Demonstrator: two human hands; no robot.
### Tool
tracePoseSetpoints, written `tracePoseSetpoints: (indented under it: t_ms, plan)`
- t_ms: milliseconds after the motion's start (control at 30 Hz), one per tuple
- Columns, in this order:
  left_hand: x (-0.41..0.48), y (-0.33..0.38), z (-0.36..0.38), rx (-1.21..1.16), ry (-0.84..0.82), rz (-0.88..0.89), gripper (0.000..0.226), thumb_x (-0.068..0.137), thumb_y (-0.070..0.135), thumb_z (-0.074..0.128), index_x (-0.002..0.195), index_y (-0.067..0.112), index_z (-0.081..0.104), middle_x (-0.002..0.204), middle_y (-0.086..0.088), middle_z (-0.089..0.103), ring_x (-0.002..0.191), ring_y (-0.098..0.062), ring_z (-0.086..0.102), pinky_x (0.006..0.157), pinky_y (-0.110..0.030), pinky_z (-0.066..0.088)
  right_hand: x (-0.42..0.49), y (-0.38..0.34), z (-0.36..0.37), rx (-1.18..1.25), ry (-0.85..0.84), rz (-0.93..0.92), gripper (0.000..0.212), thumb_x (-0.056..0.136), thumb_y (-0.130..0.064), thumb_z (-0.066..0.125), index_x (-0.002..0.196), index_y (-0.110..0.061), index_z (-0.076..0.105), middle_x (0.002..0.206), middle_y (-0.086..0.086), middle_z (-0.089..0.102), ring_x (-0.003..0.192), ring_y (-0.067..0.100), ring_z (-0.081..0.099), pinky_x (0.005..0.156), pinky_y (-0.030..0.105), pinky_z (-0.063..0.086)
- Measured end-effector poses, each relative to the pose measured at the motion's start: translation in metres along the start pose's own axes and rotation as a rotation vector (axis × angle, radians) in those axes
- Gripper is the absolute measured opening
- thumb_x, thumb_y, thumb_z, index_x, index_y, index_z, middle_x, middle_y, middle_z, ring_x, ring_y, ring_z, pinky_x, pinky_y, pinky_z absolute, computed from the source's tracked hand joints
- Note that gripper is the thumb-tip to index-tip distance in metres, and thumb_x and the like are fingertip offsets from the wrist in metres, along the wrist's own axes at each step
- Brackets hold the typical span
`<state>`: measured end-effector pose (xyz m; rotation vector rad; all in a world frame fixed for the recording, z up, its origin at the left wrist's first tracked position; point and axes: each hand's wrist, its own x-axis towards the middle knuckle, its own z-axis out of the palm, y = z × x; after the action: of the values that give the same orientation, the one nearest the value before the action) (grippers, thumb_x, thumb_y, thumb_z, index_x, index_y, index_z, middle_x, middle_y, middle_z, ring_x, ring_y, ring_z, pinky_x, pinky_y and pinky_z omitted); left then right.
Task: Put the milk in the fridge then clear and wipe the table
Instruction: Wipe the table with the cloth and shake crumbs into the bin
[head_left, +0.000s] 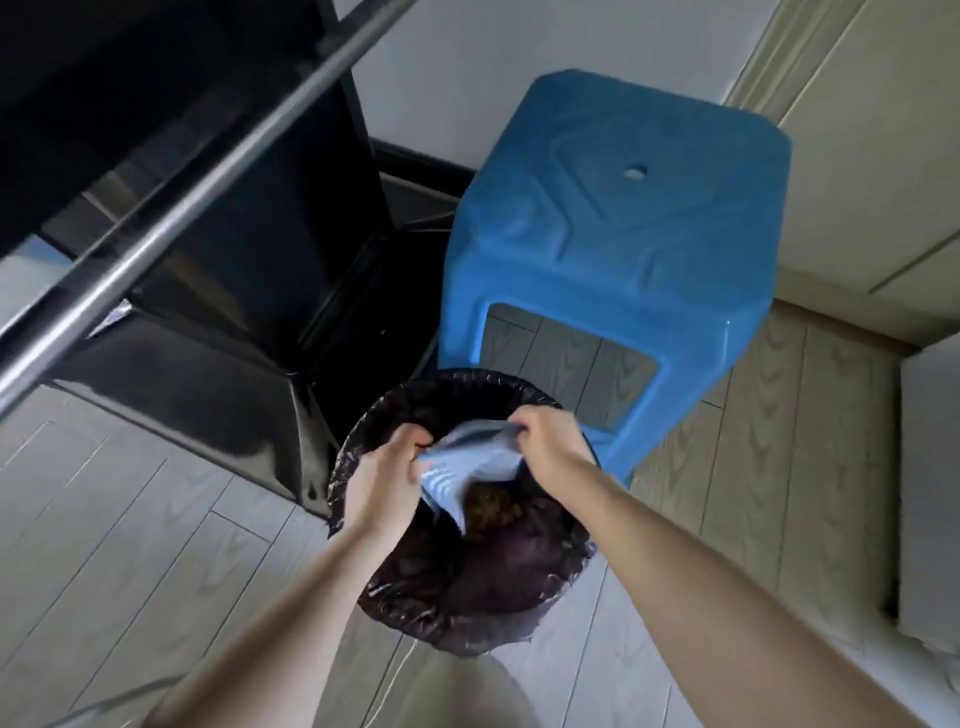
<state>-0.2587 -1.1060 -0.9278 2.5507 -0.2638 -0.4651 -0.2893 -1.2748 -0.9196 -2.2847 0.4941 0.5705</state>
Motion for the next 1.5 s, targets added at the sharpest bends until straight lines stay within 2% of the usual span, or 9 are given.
tracePoseSetpoints:
  t_ms: [200, 300, 400, 600, 833, 967, 1133, 1267, 1500]
  plan:
    - [0.000, -0.014, -0.005, -0.022, 0.033, 0.024, 0.011, 0.089, 0.011, 0.052, 0.099, 0.013, 0.050, 0.069, 0.004, 0.056, 0.074, -0.025, 0.051, 0.070, -0.037, 0.043, 0.002, 0.008, 0.001, 0.022, 0.056, -0.041, 0.026, 0.085, -0.001, 0.046, 0.101, -0.009, 0.066, 0.099, 0.011, 0.067, 0.093, 0.023, 0.063, 0.081, 0.030, 0.048]
    - [0.000, -0.020, -0.010, 0.024, -0.034, 0.043, 0.010, 0.088, 0.009, 0.050, 0.090, 0.019, 0.047, 0.058, 0.005, 0.044, 0.064, -0.023, 0.043, 0.064, -0.034, 0.040, 0.003, 0.011, 0.000, 0.057, -0.042, -0.023, 0.018, 0.082, -0.001, 0.050, 0.090, -0.011, 0.064, 0.073, 0.007, 0.065, 0.055, 0.003, 0.063, 0.056, 0.017, 0.051]
    - [-0.001, -0.022, -0.013, 0.071, -0.124, 0.047, 0.021, 0.086, 0.005, 0.045, 0.093, 0.021, 0.056, 0.056, 0.003, 0.042, 0.056, -0.021, 0.040, 0.058, -0.030, 0.034, 0.000, 0.011, -0.002, 0.127, -0.115, -0.012, 0.013, 0.077, -0.009, 0.061, 0.079, -0.020, 0.053, 0.067, 0.007, 0.066, 0.047, 0.006, 0.059, 0.060, 0.024, 0.052]
    - [0.002, -0.022, -0.017, 0.104, -0.206, 0.179, 0.029, 0.088, 0.001, 0.050, 0.105, 0.012, 0.069, 0.114, 0.001, 0.066, 0.106, -0.019, 0.060, 0.092, -0.030, 0.045, -0.004, 0.000, -0.005, 0.336, -0.116, 0.065, 0.011, 0.081, -0.021, 0.065, 0.080, -0.013, 0.059, 0.075, 0.001, 0.061, 0.059, 0.013, 0.065, 0.055, 0.019, 0.054]
    - [0.003, -0.022, -0.022, 0.139, -0.140, 0.374, 0.025, 0.082, 0.011, 0.056, 0.061, -0.002, 0.049, 0.061, -0.006, 0.044, 0.061, -0.019, 0.046, 0.059, -0.036, 0.044, -0.003, -0.006, -0.014, 0.982, -0.178, 0.241, 0.016, 0.084, -0.009, 0.061, 0.073, -0.020, 0.059, 0.077, 0.001, 0.068, 0.066, 0.010, 0.068, 0.057, 0.024, 0.054]
    - [0.001, -0.021, -0.016, 0.098, -0.061, 0.355, 0.014, 0.071, 0.008, 0.057, 0.061, -0.001, 0.063, 0.072, -0.003, 0.068, 0.077, -0.013, 0.054, 0.061, -0.031, 0.052, 0.002, 0.008, 0.000, 0.560, 0.089, 0.187, 0.020, 0.081, -0.006, 0.061, 0.065, -0.018, 0.059, 0.070, 0.002, 0.062, 0.067, 0.014, 0.063, 0.070, 0.032, 0.059]
    - [-0.004, -0.019, -0.011, 0.054, -0.116, 0.205, 0.023, 0.082, -0.005, 0.054, 0.096, 0.002, 0.071, 0.109, -0.006, 0.068, 0.103, -0.023, 0.061, 0.089, -0.028, 0.043, -0.004, 0.021, 0.016, 0.431, 0.155, 0.171, 0.021, 0.081, -0.006, 0.061, 0.064, -0.018, 0.059, 0.063, 0.000, 0.058, 0.061, 0.014, 0.060, 0.069, 0.028, 0.057]
    - [-0.015, -0.016, -0.015, 0.020, -0.085, 0.117, 0.029, 0.082, -0.006, 0.050, 0.102, 0.003, 0.069, 0.105, -0.008, 0.066, 0.100, -0.026, 0.061, 0.085, -0.029, 0.043, -0.019, 0.018, 0.013, 0.408, 0.106, 0.160, 0.014, 0.083, -0.009, 0.059, 0.071, -0.016, 0.058, 0.066, -0.004, 0.054, 0.059, 0.008, 0.053, 0.051, 0.018, 0.051]
    - [-0.050, 0.027, -0.061, -0.067, -0.058, 0.119, 0.033, 0.078, -0.008, 0.051, 0.096, 0.011, 0.070, 0.101, -0.001, 0.067, 0.095, -0.019, 0.059, 0.079, -0.020, 0.036, -0.071, -0.019, -0.043, 0.402, 0.083, 0.136, 0.010, 0.084, -0.009, 0.056, 0.076, -0.014, 0.056, 0.067, -0.003, 0.053, 0.059, 0.011, 0.055, 0.049, 0.015, 0.050]
